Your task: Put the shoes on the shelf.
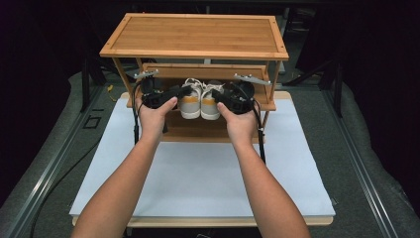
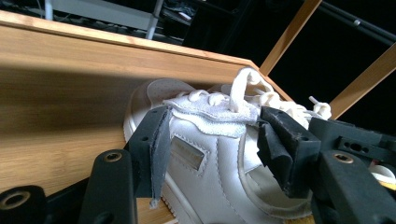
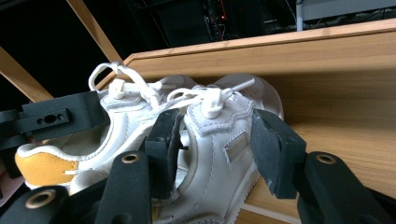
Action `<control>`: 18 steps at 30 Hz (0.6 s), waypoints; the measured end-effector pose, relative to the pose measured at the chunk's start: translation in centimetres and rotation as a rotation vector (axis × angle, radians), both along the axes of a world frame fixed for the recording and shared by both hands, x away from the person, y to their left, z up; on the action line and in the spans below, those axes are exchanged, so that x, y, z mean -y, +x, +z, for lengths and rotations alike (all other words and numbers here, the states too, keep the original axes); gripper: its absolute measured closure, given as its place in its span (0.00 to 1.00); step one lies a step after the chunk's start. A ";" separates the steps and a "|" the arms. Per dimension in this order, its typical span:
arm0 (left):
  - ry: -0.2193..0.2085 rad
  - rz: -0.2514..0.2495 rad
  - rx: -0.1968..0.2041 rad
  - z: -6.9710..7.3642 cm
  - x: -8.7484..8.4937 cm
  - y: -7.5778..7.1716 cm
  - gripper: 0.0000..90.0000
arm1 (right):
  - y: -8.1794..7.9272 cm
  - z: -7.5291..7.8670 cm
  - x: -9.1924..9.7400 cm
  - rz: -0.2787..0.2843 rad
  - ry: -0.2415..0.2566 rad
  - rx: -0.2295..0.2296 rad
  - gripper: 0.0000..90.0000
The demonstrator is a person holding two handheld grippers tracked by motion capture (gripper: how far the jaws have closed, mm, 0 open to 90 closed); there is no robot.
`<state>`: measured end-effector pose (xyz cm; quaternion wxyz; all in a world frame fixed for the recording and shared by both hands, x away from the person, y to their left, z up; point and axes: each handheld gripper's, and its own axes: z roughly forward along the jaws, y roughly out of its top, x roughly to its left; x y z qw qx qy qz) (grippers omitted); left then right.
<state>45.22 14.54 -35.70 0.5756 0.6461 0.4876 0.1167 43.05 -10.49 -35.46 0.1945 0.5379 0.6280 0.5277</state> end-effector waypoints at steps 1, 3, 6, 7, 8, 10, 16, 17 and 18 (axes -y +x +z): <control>0.005 -0.001 -0.004 0.1 0.0 0.0 0.49 | 0.0 0.1 0.0 0.001 -0.002 -0.001 0.58; 0.003 0.003 -0.003 0.2 0.0 0.0 0.49 | -0.1 0.2 0.1 0.010 -0.004 -0.006 0.58; -0.006 -0.004 0.014 0.5 -0.1 -0.1 0.50 | 0.0 0.4 0.0 0.005 0.006 0.016 0.58; -0.008 -0.003 0.019 0.6 -0.1 -0.2 0.50 | -0.1 0.6 0.0 0.010 0.006 0.012 0.58; -0.006 -0.001 0.017 0.7 -0.2 -0.3 0.50 | -0.1 0.7 -0.1 0.009 0.003 0.017 0.58; -0.003 -0.001 0.027 0.7 -0.2 -0.3 0.52 | -0.2 0.8 -0.3 0.006 0.004 0.030 0.58; 0.010 0.001 0.038 1.3 -0.4 -0.7 0.55 | -0.5 1.3 -0.4 0.011 0.002 0.038 0.58; 0.016 0.005 0.045 1.4 -0.5 -0.8 0.56 | -0.5 1.3 -0.3 0.009 -0.001 0.040 0.59; 0.020 0.010 0.045 1.5 -0.6 -0.9 0.57 | -0.5 1.4 -0.2 0.004 0.004 0.044 0.59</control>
